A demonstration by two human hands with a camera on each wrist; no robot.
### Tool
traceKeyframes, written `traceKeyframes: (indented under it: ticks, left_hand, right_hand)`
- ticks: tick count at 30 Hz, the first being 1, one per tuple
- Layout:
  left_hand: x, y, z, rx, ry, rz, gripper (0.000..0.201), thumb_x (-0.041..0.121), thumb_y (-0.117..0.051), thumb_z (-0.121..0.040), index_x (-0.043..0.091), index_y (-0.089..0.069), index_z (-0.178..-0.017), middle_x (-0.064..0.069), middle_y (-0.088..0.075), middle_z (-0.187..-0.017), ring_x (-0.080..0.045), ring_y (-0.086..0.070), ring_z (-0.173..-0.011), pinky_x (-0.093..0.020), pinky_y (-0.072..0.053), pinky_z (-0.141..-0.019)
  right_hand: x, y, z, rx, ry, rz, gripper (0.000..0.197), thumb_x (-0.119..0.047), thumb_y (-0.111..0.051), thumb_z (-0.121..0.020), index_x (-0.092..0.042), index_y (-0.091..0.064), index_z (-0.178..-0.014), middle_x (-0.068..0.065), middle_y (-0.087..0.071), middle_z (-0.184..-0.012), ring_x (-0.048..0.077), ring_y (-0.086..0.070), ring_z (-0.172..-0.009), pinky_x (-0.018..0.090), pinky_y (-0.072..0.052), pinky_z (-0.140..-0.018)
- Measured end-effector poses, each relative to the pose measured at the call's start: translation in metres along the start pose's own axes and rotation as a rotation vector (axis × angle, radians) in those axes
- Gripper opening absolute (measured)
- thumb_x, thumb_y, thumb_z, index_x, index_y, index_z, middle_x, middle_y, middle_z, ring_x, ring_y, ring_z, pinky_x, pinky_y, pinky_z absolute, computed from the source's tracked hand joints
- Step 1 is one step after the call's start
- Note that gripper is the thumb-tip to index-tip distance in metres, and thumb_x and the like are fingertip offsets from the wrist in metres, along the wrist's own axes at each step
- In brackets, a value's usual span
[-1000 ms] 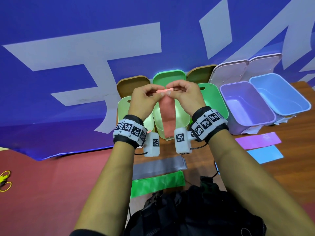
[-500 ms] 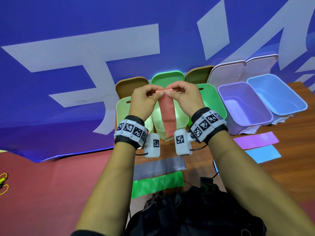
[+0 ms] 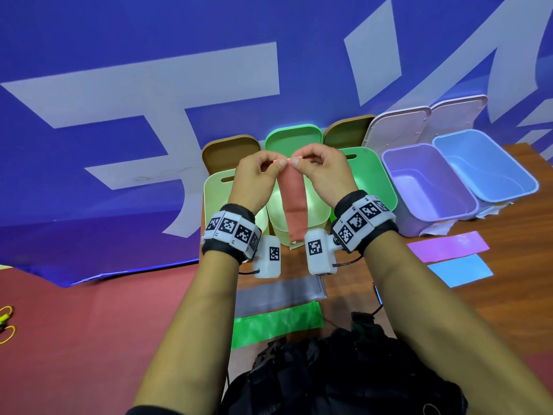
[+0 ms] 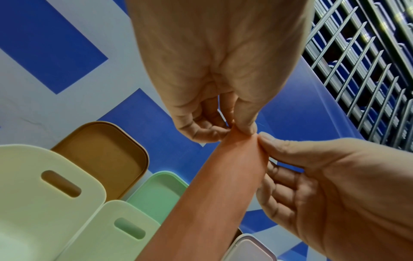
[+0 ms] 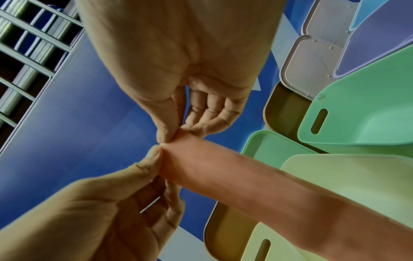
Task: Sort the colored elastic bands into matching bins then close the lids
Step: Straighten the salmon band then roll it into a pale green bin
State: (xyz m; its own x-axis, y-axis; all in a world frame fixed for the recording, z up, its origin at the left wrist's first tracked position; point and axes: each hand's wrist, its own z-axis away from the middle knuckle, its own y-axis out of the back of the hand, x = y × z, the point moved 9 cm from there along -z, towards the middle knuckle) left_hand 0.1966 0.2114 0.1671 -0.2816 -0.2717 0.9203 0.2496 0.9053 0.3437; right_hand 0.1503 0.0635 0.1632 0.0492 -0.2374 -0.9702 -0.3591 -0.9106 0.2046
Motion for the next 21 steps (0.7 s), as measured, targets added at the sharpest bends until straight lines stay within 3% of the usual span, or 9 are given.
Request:
traceKeyframes:
  ticks: [5, 13, 19, 21]
  left_hand:
    - [-0.0010, 0.0008, 0.0012, -0.005, 0.011, 0.015, 0.013, 0.010, -0.059, -0.095, 0.013, -0.069, -0.087, 0.012, -0.060, -0.071, 0.007, -0.052, -0.060, -0.011, -0.039, -0.062]
    - [-0.0007, -0.0004, 0.0005, -0.020, 0.017, -0.026, 0.015, 0.015, -0.058, -0.097, 0.013, -0.068, -0.087, 0.012, -0.060, -0.072, 0.007, -0.051, -0.060, -0.013, -0.038, -0.062]
    - [-0.0004, -0.0030, 0.0028, -0.051, 0.022, -0.072, 0.030, 0.027, -0.054, -0.100, 0.023, -0.063, -0.072, 0.013, -0.055, -0.064, 0.001, -0.048, -0.059, -0.026, -0.042, -0.064]
    - [-0.0020, -0.0031, 0.0028, -0.053, 0.031, -0.078, 0.037, 0.037, -0.052, -0.099, 0.014, -0.062, -0.071, 0.005, -0.054, -0.065, -0.009, -0.047, -0.063, -0.039, -0.046, -0.067]
  right_hand:
    - [-0.0021, -0.0008, 0.0005, -0.022, 0.005, -0.052, 0.013, -0.006, -0.073, -0.085, -0.009, -0.071, -0.097, 0.000, -0.067, -0.086, 0.004, -0.060, -0.078, 0.015, -0.051, -0.074]
    - [0.0006, 0.0001, -0.0018, 0.012, 0.028, -0.002, 0.008, -0.012, -0.075, -0.084, -0.019, -0.072, -0.086, -0.007, -0.069, -0.083, 0.003, -0.061, -0.078, 0.018, -0.052, -0.077]
    - [0.0043, -0.0010, -0.0030, 0.009, 0.025, 0.033, 0.004, -0.015, -0.070, -0.088, -0.018, -0.071, -0.085, -0.007, -0.068, -0.082, 0.007, -0.061, -0.080, 0.020, -0.051, -0.079]
    - [0.0051, -0.0013, -0.0033, 0.009, 0.030, 0.044, 0.004, -0.016, -0.070, -0.089, -0.017, -0.071, -0.086, -0.007, -0.068, -0.081, 0.008, -0.062, -0.080, 0.021, -0.051, -0.079]
